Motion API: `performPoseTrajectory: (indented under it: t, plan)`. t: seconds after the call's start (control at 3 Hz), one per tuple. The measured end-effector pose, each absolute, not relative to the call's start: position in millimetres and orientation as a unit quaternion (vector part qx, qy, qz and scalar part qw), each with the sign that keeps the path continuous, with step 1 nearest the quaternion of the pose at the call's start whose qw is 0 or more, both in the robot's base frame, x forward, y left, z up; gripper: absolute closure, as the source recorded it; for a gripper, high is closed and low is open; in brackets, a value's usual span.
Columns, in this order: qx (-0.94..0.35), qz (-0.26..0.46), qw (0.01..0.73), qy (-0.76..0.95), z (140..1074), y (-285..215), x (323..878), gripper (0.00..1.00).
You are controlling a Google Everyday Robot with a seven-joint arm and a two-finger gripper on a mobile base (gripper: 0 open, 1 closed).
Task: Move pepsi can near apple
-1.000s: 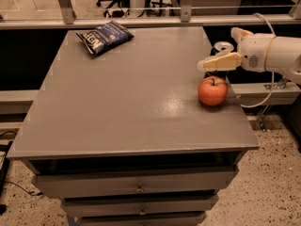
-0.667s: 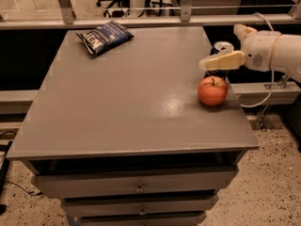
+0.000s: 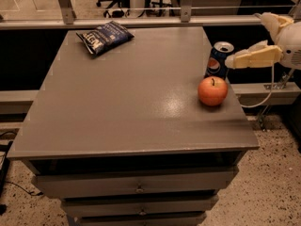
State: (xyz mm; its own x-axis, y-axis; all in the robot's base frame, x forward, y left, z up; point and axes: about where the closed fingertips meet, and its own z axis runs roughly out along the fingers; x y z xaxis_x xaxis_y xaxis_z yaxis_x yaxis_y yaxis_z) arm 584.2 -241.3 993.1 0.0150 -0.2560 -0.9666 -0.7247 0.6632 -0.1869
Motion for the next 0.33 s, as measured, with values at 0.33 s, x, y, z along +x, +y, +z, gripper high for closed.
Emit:
performPoseTrajectory:
  t: [0.33]
  plan:
    - [-0.363,0.191,0.613,0.675,993.1,-241.2,584.3,0.0]
